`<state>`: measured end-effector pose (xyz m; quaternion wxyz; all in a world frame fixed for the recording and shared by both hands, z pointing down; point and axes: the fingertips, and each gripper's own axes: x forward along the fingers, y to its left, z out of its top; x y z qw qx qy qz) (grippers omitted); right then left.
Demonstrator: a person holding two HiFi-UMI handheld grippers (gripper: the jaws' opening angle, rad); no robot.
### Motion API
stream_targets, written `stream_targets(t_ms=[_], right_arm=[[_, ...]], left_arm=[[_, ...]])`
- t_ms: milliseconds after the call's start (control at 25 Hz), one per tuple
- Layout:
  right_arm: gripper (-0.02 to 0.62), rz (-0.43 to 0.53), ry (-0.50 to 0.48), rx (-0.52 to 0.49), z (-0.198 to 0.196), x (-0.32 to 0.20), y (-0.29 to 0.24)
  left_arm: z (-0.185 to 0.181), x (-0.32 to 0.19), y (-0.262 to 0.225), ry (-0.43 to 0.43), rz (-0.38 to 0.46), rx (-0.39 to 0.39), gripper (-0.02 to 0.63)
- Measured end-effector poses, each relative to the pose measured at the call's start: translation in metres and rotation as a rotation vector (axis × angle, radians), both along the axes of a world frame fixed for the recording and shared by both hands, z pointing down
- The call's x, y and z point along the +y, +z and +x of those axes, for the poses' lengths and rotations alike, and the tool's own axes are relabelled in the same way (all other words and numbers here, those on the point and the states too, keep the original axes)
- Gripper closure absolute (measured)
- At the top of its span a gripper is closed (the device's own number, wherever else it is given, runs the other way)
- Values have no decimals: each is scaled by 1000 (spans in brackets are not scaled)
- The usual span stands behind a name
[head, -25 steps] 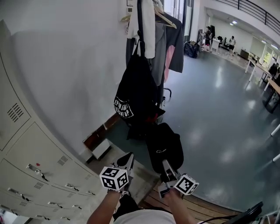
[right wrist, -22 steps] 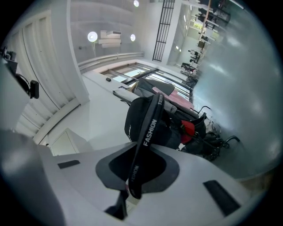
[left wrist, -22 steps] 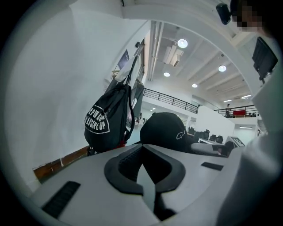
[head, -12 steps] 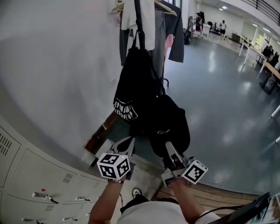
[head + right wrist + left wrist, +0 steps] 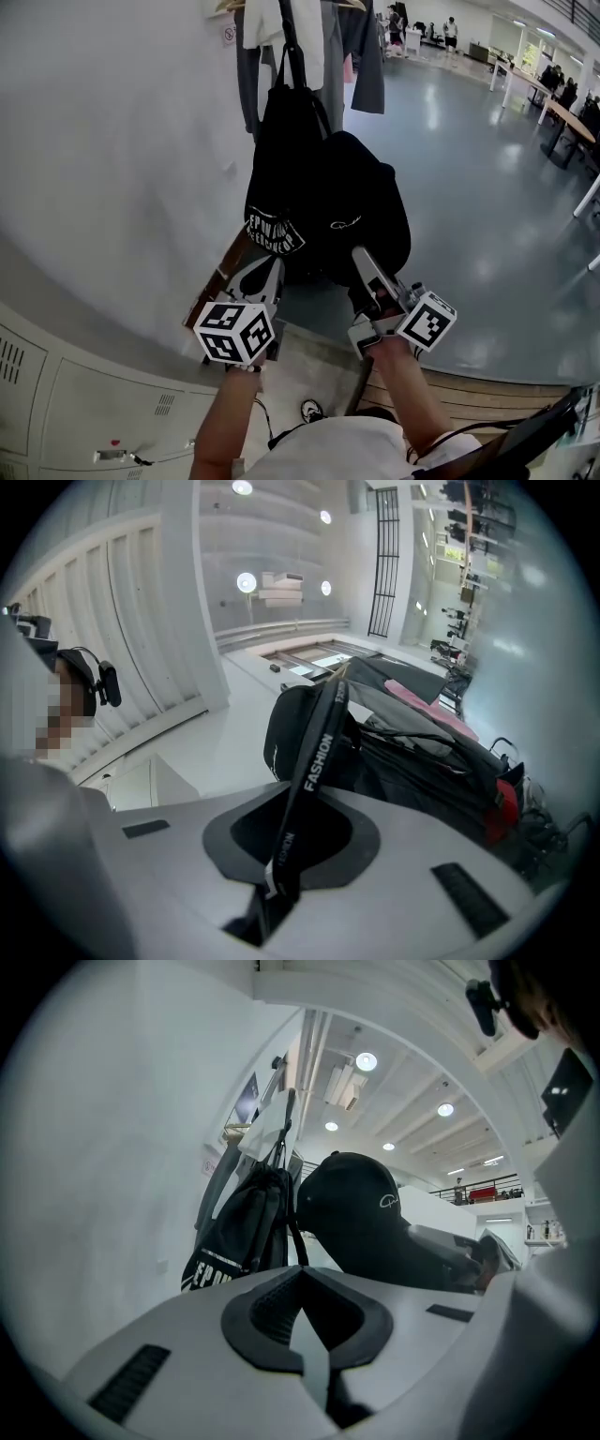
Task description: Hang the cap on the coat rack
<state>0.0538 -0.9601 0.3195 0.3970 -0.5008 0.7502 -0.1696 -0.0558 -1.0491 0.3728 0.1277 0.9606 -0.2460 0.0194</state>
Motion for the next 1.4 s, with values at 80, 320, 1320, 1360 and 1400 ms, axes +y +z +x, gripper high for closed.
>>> stream_targets(t_ms=[80, 320, 1320, 1360, 1400], right_arm=[[575, 19, 3, 10, -7, -8, -9], [575, 81, 19, 30, -18, -20, -37], [575, 463, -121, 128, 8, -92, -187], [575, 478, -131, 131, 11, -97, -195], [575, 492, -141, 134, 14, -103, -203]], left_arm=[[-3, -8, -7, 12, 8, 8, 603], [-11, -19, -35, 47, 62, 45, 603], [36, -81, -143, 72, 281, 127, 602], [40, -87, -149, 69, 290, 132, 603], [44, -93, -155, 68, 298, 137, 602]])
